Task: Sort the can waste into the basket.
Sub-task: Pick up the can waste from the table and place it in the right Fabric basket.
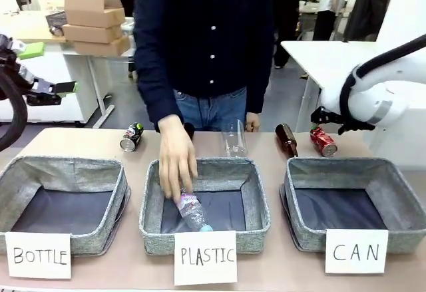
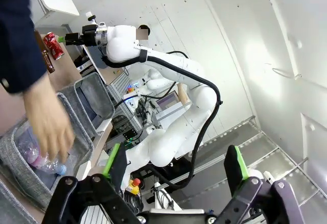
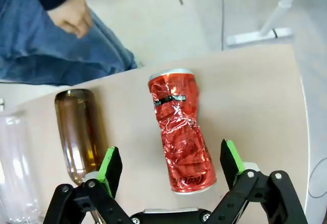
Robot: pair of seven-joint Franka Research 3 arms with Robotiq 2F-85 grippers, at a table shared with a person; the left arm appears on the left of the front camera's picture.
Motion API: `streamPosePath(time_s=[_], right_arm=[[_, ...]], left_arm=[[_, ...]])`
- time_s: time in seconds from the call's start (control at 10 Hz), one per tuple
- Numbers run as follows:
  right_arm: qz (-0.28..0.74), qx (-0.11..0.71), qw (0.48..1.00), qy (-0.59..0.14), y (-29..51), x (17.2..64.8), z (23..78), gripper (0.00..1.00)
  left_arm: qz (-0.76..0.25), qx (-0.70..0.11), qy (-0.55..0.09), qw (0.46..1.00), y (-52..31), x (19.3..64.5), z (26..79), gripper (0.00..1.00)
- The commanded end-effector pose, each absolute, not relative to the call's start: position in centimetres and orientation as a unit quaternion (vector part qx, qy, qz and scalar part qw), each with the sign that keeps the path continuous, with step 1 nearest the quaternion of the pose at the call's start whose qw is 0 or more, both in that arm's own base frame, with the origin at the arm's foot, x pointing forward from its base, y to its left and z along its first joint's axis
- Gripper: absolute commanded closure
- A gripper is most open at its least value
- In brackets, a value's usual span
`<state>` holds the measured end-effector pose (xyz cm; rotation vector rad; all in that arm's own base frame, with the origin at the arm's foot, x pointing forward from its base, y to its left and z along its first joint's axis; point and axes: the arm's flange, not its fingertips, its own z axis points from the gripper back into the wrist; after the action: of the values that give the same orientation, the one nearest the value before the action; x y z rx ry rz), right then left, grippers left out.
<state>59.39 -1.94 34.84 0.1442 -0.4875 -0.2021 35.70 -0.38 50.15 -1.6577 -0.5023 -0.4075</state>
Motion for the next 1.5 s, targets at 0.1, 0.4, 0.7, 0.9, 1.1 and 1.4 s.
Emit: streamPosePath(time_s=[0.1, 0.4, 0.7, 0.9, 1.1, 1.4], right_arm=[[0.035, 0.017, 0.969, -0.242, -1.8, 59.5, 35.2, 0.00], [0.100, 0.010, 0.971, -0.218, -2.4, 61.5, 36.2, 0.00], [0.087, 0.026, 0.982, -0.165, -3.0, 64.7, 33.5, 0.00], [0.081, 0.034, 0.985, -0.148, -3.3, 65.5, 32.4, 0.00], [0.088, 0.042, 0.988, -0.123, -3.1, 65.8, 31.7, 0.00], [0.093, 0.042, 0.988, -0.112, -2.7, 66.2, 30.8, 0.12]], left_arm=[[-0.185, -0.728, -0.229, 0.619, -0.6, 35.6, 50.3, 0.00], [-0.185, -0.728, -0.229, 0.619, -0.6, 35.6, 50.3, 0.00], [-0.185, -0.728, -0.229, 0.619, -0.6, 35.6, 50.3, 0.00], [-0.185, -0.728, -0.229, 0.619, -0.6, 35.6, 50.3, 0.00], [-0.185, -0.728, -0.229, 0.619, -0.6, 35.6, 50.3, 0.00], [-0.185, -0.728, -0.229, 0.619, -0.6, 35.6, 50.3, 0.00]])
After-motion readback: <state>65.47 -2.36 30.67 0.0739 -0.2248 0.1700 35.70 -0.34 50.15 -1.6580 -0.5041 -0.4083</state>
